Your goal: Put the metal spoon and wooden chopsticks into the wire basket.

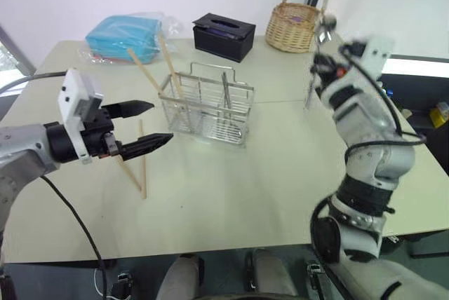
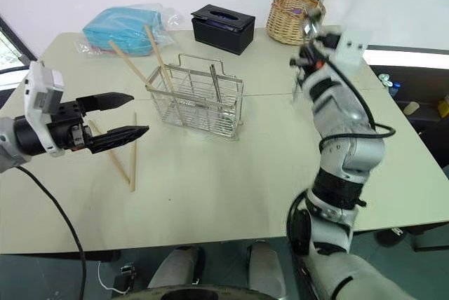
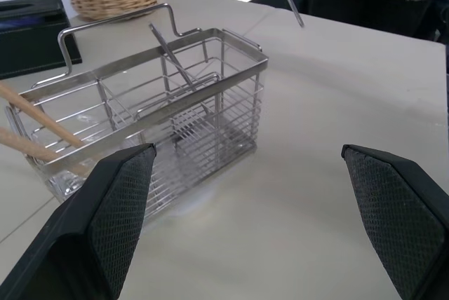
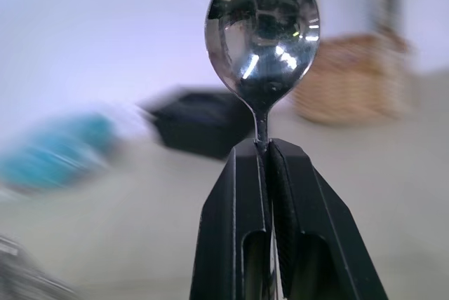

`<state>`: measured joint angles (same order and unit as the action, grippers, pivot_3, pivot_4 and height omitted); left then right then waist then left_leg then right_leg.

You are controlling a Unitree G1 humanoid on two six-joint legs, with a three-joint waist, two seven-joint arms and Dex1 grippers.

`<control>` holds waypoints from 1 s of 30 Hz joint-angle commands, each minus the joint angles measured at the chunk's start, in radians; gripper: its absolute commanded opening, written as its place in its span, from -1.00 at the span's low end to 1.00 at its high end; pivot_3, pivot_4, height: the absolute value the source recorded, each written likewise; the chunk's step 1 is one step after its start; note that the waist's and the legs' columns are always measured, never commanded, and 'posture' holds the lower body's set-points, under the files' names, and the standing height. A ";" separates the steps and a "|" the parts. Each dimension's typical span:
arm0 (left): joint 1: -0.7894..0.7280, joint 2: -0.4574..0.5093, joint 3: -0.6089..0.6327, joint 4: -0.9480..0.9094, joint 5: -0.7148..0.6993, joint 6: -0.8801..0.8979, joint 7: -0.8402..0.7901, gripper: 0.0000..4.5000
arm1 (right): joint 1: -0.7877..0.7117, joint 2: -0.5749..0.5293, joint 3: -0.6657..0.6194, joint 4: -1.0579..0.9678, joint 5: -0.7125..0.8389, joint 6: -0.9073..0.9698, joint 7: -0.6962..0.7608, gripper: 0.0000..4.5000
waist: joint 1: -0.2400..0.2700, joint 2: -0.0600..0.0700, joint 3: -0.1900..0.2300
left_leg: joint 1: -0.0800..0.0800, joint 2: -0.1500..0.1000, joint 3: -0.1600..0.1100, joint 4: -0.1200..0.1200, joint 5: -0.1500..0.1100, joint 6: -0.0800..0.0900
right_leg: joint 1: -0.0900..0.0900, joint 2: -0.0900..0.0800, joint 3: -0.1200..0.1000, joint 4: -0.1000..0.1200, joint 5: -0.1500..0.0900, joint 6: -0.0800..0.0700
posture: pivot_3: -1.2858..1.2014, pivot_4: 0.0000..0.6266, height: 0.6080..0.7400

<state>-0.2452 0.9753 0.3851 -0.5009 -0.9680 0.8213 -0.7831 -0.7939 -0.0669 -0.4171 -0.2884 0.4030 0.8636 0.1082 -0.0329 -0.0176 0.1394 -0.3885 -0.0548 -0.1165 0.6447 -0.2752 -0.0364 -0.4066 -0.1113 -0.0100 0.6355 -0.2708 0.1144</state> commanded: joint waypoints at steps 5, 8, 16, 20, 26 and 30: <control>-0.022 -0.008 0.014 -0.007 0.015 -0.022 0.019 1.00 | -0.147 0.086 0.065 0.127 0.083 -0.136 -0.022 -0.99 | -0.004 -0.001 0.000 | 0.000 -0.001 0.000 0.001 0.000 0.000 | -0.002 -0.002 0.000 -0.001 0.000 0.000 | 0.03 -0.52 -0.21; -0.006 -0.010 0.047 -0.035 -0.003 -0.009 0.051 1.00 | -0.120 0.112 0.167 0.226 0.032 -0.267 0.042 -0.99 | -0.008 -0.001 0.000 | 0.000 -0.002 0.001 0.000 0.000 0.000 | -0.002 -0.003 0.001 -0.001 0.000 0.000 | 0.03 -0.52 -0.21; 0.038 -0.004 0.122 -0.075 -0.037 0.014 0.113 1.00 | -0.039 0.121 0.286 0.352 -0.013 -0.440 0.134 -0.99 | -0.010 -0.001 0.000 | 0.000 -0.002 0.000 0.000 0.000 0.000 | -0.003 -0.003 0.001 0.002 0.000 0.001 | 0.03 -0.52 -0.21; 0.039 0.003 0.141 -0.083 -0.056 0.027 0.129 1.00 | -0.010 0.123 0.299 0.360 -0.012 -0.459 0.140 -0.84 | -0.010 -0.001 0.000 | 0.000 -0.002 0.000 0.000 0.000 0.000 | -0.003 -0.003 0.001 0.002 0.000 0.001 | 0.03 -0.52 -0.21; 0.022 0.017 0.134 -0.064 -0.061 0.028 0.138 1.00 | 0.027 0.124 0.302 0.318 0.002 -0.446 0.127 0.30 | -0.010 -0.001 0.000 | 0.001 -0.002 -0.001 0.001 0.000 0.000 | -0.003 -0.002 0.001 0.002 0.000 0.000 | 0.03 -0.52 -0.21; -0.005 0.020 0.111 -0.035 -0.044 0.020 0.135 1.00 | 0.043 0.117 0.303 0.291 -0.001 -0.437 0.108 0.97 | -0.009 -0.001 0.000 | 0.001 -0.002 -0.001 0.001 0.000 0.000 | -0.003 -0.002 0.001 0.003 0.000 0.000 | 0.03 -0.52 -0.21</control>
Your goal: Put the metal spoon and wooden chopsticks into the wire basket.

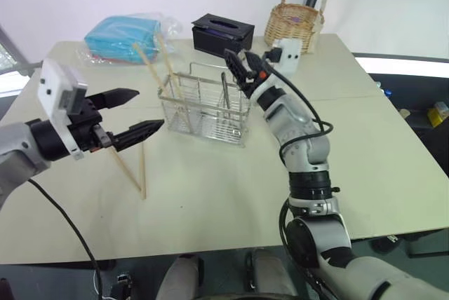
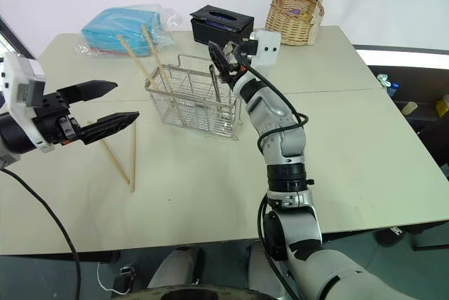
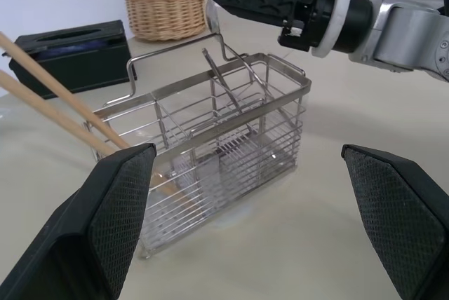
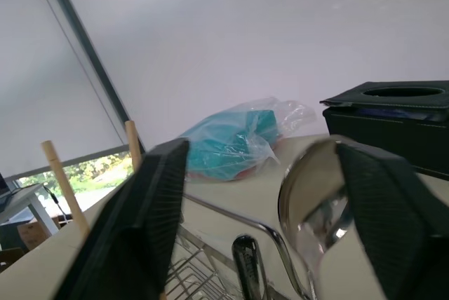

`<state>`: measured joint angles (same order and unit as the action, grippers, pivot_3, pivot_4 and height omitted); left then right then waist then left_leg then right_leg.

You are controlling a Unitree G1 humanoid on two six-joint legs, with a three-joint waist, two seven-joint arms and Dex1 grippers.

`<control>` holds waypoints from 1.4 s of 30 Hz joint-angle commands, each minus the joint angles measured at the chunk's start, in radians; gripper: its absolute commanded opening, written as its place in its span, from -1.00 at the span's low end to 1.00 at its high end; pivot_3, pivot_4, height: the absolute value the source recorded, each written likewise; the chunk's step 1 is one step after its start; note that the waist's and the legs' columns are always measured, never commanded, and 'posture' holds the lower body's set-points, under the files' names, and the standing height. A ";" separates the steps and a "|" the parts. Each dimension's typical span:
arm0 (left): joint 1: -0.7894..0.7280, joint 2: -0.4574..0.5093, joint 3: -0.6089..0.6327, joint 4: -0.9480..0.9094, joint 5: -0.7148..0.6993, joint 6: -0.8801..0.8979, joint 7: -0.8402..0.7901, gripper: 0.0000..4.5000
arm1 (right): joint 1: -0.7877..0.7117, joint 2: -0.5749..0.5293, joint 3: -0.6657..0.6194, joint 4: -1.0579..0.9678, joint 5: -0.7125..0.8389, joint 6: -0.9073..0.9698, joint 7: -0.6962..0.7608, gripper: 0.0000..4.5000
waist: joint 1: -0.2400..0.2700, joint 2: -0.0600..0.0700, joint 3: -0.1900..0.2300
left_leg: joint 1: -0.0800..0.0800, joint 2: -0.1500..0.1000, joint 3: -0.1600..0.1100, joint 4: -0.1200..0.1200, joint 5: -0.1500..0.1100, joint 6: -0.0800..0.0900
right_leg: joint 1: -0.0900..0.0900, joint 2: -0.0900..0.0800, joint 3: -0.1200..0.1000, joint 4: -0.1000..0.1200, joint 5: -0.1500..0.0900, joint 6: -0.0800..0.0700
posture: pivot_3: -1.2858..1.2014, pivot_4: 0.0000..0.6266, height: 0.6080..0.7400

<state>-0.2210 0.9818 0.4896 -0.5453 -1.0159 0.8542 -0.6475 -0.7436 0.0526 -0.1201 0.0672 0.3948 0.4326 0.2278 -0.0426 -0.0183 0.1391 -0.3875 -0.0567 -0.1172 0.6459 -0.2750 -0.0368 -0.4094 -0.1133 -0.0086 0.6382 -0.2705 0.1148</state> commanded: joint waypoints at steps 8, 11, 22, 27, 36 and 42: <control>-0.052 -0.015 -0.037 0.058 0.044 -0.041 -0.005 1.00 | -0.027 -0.073 -0.051 -0.143 0.083 0.066 -0.014 0.97 | 0.003 0.000 0.000 | 0.000 0.000 0.000 0.000 0.000 0.000 | 0.000 0.000 0.000 0.000 0.000 0.000 | 0.03 -0.52 -0.21; -0.055 -0.027 -0.029 0.073 0.056 -0.045 0.009 1.00 | -0.069 -0.136 -0.086 -0.195 0.175 0.118 0.044 0.97 | 0.002 0.000 0.000 | 0.000 0.000 0.000 0.000 0.000 0.000 | 0.000 0.000 0.000 0.000 0.000 0.000 | 0.03 -0.52 -0.21; -0.303 -0.220 0.074 0.295 0.067 0.154 0.646 1.00 | 0.053 -0.676 -0.073 -0.457 0.461 0.330 0.608 0.97 | 0.027 -0.007 -0.002 | 0.000 0.001 -0.001 0.000 0.000 0.001 | 0.006 0.000 -0.002 -0.004 0.002 0.006 | 0.03 -0.52 -0.21; -0.422 -0.357 0.139 0.363 0.175 0.412 1.063 1.00 | 0.287 -0.830 -0.057 -0.558 0.481 0.349 0.752 0.97 | 0.035 -0.011 -0.003 | -0.001 -0.001 0.000 0.002 0.000 0.001 | 0.010 -0.004 -0.002 -0.008 0.005 0.010 | 0.03 -0.52 -0.21; -0.510 -0.510 0.150 0.576 0.377 0.576 1.172 1.00 | 0.399 -0.805 -0.073 -0.605 0.459 0.318 0.651 0.97 | 0.047 -0.014 -0.004 | 0.000 -0.002 0.000 0.002 0.001 -0.002 | 0.009 -0.004 -0.001 -0.008 0.005 0.011 | 0.03 -0.52 -0.21; -0.584 -0.529 0.051 0.804 0.482 0.470 1.062 1.00 | 0.441 -0.781 -0.102 -0.668 0.520 0.338 0.561 0.97 | 0.068 -0.016 -0.005 | -0.003 -0.002 0.000 0.002 0.001 -0.003 | 0.006 -0.005 -0.001 -0.008 0.005 0.010 | 0.03 -0.52 -0.21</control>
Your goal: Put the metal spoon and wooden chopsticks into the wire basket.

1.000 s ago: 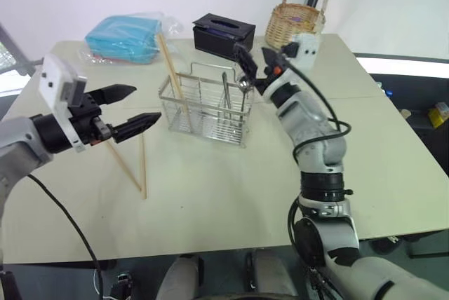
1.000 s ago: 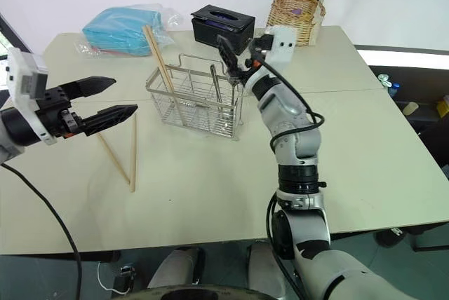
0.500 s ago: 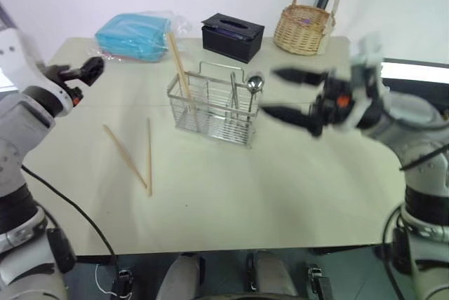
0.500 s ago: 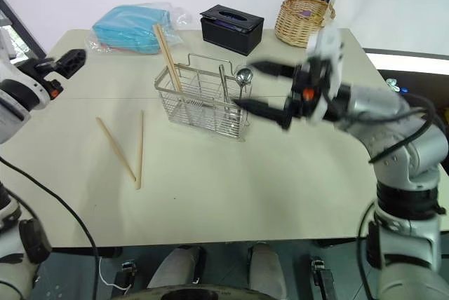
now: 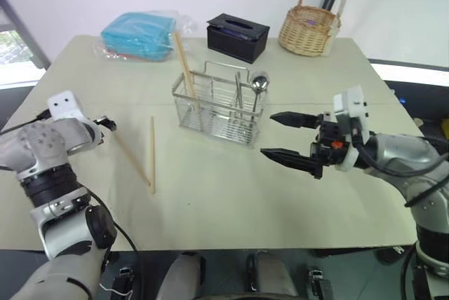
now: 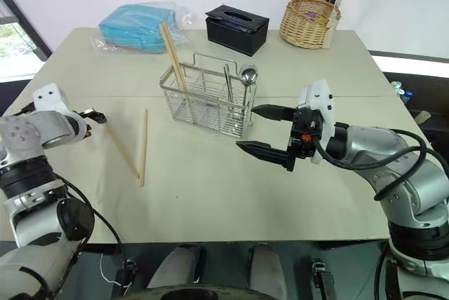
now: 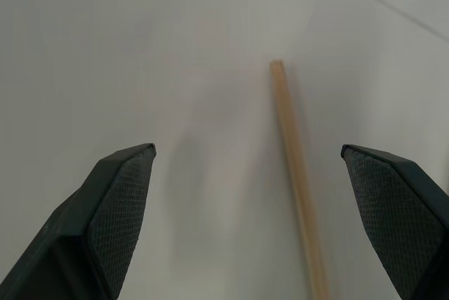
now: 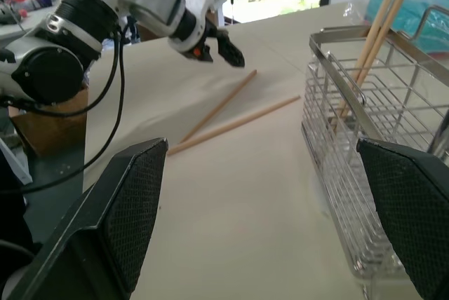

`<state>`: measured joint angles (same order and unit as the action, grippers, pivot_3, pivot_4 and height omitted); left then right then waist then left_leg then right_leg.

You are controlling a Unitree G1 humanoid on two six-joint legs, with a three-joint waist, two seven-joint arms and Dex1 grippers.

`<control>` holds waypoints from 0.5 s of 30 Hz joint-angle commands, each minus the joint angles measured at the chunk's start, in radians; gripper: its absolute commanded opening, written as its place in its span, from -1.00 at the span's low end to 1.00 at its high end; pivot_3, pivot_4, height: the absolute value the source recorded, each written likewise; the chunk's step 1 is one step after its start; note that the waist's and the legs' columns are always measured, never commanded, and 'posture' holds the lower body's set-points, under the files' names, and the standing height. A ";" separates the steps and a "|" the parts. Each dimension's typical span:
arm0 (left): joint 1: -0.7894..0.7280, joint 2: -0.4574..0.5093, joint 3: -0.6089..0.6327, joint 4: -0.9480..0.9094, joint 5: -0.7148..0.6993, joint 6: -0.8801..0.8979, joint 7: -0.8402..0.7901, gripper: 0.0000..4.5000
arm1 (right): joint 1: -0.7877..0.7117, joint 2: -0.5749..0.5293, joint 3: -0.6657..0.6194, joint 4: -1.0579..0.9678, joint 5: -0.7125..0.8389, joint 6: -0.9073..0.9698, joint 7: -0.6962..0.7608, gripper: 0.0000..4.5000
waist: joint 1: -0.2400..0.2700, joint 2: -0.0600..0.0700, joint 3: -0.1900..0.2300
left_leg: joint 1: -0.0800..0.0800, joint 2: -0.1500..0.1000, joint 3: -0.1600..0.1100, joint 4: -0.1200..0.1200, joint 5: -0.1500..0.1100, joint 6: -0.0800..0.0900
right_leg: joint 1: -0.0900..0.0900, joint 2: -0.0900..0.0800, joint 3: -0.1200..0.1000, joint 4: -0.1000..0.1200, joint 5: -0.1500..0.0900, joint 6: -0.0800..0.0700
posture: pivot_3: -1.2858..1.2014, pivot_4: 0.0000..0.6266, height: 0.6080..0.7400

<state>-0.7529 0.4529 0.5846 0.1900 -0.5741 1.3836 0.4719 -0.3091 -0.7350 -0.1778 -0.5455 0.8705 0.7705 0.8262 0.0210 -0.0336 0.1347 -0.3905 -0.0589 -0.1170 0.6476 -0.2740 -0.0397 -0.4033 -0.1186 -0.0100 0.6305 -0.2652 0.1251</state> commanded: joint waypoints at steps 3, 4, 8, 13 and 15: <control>-0.090 -0.006 -0.082 0.172 0.083 -0.118 -0.110 1.00 | 0.026 0.016 -0.052 -0.084 0.069 0.005 -0.084 0.97 | 0.017 -0.001 0.000 | -0.001 -0.001 0.001 0.000 0.000 0.000 | 0.000 -0.001 0.000 0.000 0.000 0.000 | 0.03 -0.52 -0.21; -0.103 -0.008 -0.094 0.210 0.097 -0.140 -0.126 1.00 | 0.033 0.023 -0.054 -0.094 0.080 0.007 -0.105 0.97 | 0.019 -0.001 0.000 | -0.001 -0.001 0.001 0.000 0.000 0.000 | 0.000 -0.001 0.000 -0.001 0.000 0.000 | 0.03 -0.52 -0.21; -0.139 -0.014 -0.110 0.316 0.140 -0.192 -0.163 1.00 | 0.054 0.035 -0.058 -0.127 0.107 0.003 -0.165 0.97 | 0.019 -0.001 0.000 | -0.001 -0.001 0.001 -0.001 0.000 0.000 | 0.000 -0.001 0.000 0.000 0.000 0.000 | 0.03 -0.52 -0.21; -0.162 -0.026 -0.086 0.372 0.168 -0.210 -0.163 0.17 | 0.063 0.036 -0.070 -0.129 0.126 0.000 -0.215 1.00 | 0.020 -0.001 0.000 | 0.000 0.000 0.001 0.000 0.000 0.000 | 0.000 -0.001 0.000 0.000 0.000 0.000 | 0.03 -0.52 -0.21; -0.174 -0.033 -0.071 0.393 0.171 -0.218 -0.157 -0.25 | 0.062 0.032 -0.078 -0.124 0.135 0.001 -0.228 1.00 | 0.020 -0.001 0.000 | 0.000 0.000 0.001 0.000 0.000 0.000 | 0.001 -0.001 0.000 0.000 0.000 0.000 | 0.03 -0.52 -0.21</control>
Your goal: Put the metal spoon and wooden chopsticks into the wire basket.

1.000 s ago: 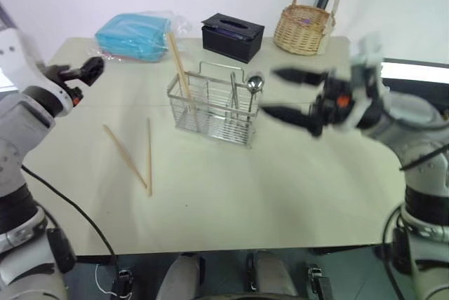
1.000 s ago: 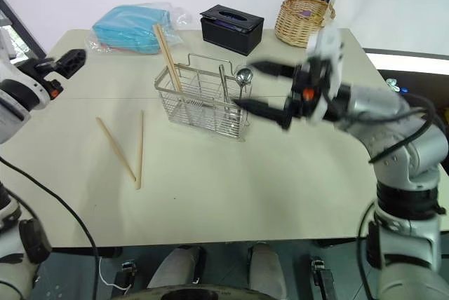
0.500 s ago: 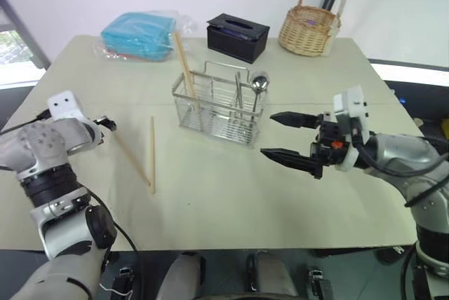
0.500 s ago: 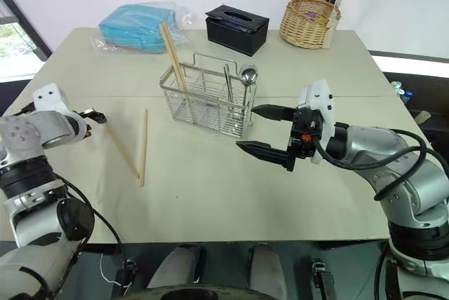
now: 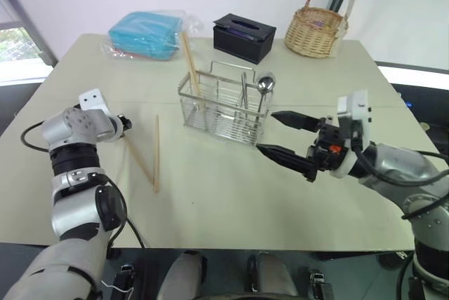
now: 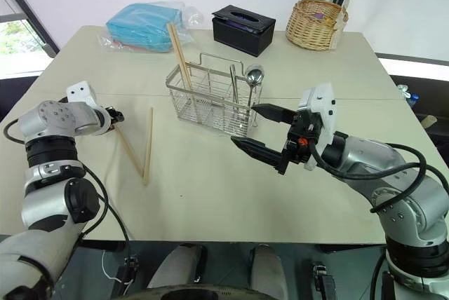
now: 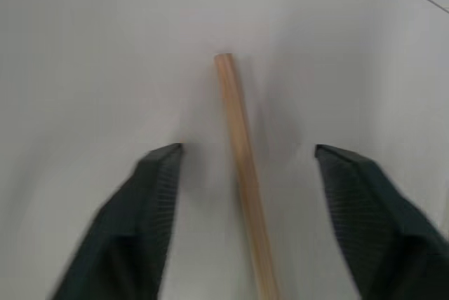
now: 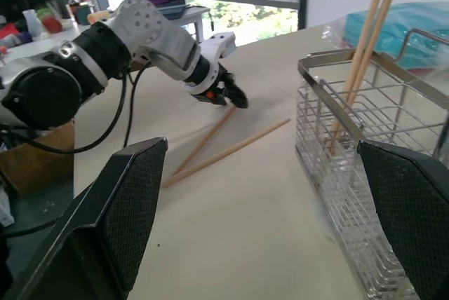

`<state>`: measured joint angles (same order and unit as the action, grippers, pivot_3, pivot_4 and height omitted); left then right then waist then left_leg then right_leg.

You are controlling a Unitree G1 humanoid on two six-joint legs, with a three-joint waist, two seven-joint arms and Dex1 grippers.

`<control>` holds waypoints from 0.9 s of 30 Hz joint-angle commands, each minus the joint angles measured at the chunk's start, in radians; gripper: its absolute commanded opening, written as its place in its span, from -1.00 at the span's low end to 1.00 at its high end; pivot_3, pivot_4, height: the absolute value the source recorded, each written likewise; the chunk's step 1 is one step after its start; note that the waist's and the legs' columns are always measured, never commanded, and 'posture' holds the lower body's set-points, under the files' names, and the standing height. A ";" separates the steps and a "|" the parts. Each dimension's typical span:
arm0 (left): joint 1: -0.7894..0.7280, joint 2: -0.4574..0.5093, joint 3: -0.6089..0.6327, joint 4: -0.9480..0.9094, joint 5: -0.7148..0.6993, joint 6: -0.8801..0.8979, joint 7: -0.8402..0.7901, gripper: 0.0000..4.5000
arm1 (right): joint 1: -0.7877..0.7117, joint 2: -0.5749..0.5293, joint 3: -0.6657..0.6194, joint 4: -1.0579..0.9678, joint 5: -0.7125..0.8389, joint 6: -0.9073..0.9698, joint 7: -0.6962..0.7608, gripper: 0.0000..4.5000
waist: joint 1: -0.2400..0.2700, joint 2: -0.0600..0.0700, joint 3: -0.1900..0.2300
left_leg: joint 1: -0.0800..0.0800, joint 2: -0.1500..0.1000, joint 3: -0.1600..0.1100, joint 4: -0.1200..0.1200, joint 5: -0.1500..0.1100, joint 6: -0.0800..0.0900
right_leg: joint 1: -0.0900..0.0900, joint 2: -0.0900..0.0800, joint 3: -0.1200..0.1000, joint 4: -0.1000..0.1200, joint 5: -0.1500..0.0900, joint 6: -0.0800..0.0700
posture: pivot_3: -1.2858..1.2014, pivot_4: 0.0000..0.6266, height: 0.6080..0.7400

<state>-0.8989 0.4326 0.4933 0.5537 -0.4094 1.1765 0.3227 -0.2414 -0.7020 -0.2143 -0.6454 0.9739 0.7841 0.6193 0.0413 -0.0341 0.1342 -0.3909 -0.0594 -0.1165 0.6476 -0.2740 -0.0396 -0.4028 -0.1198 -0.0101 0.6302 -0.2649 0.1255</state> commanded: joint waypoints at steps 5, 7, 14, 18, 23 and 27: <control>-0.041 -0.023 0.046 0.047 0.017 -0.020 0.002 -0.98 | -0.011 -0.007 -0.049 -0.014 0.058 -0.009 -0.042 1.00 | 0.000 0.000 0.000 | 0.000 0.000 0.000 0.000 0.000 0.000 | 0.000 0.000 0.000 0.000 0.000 0.001 | 0.03 -0.52 -0.21; -0.037 -0.027 0.055 0.037 0.019 -0.012 0.006 -0.98 | -0.014 -0.008 -0.049 -0.008 0.063 -0.010 -0.047 1.00 | 0.000 0.000 0.000 | 0.000 0.000 0.000 0.000 0.000 0.000 | 0.000 0.000 0.000 0.000 0.000 0.001 | 0.03 -0.52 -0.21; -0.034 0.004 0.060 -0.037 0.044 -0.102 -0.013 -0.98 | -0.009 -0.008 -0.046 0.013 0.054 -0.018 -0.047 1.00 | -0.003 0.000 0.000 | 0.000 0.000 0.000 0.000 0.000 0.000 | 0.000 0.000 0.000 0.000 0.001 0.001 | 0.03 -0.52 -0.21; -0.111 0.086 0.052 -0.060 0.044 -0.410 -0.160 -0.98 | -0.011 -0.019 -0.046 0.028 0.036 -0.017 -0.046 1.00 | -0.005 -0.005 0.003 | -0.001 0.001 0.000 0.000 0.000 0.000 | -0.002 0.001 0.000 0.000 0.001 0.001 | 0.03 -0.52 -0.21; -0.293 0.085 0.149 -0.126 -0.147 -0.584 -0.350 -0.98 | -0.012 -0.029 -0.058 0.040 0.033 -0.017 -0.053 1.00 | 0.002 -0.006 0.003 | -0.003 0.001 0.000 0.000 0.001 -0.001 | -0.001 0.000 -0.001 -0.002 0.001 0.000 | 0.03 -0.52 -0.21; -0.423 0.050 0.189 -0.117 -0.277 -0.577 -0.394 -0.98 | 0.015 -0.017 -0.062 0.016 0.032 -0.024 -0.073 1.00 | -0.002 -0.005 0.003 | -0.001 -0.002 0.001 0.000 0.000 0.000 | 0.001 -0.003 -0.001 -0.003 0.001 0.001 | 0.03 -0.52 -0.21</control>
<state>-1.2939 0.4902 0.6659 0.4423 -0.6299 0.6016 -0.0505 -0.2312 -0.7228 -0.2480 -0.5990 1.0027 0.7797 0.5555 0.0397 -0.0390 0.1370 -0.3916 -0.0611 -0.1153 0.6478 -0.2744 -0.0389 -0.4008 -0.1225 -0.0107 0.6271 -0.2633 0.1270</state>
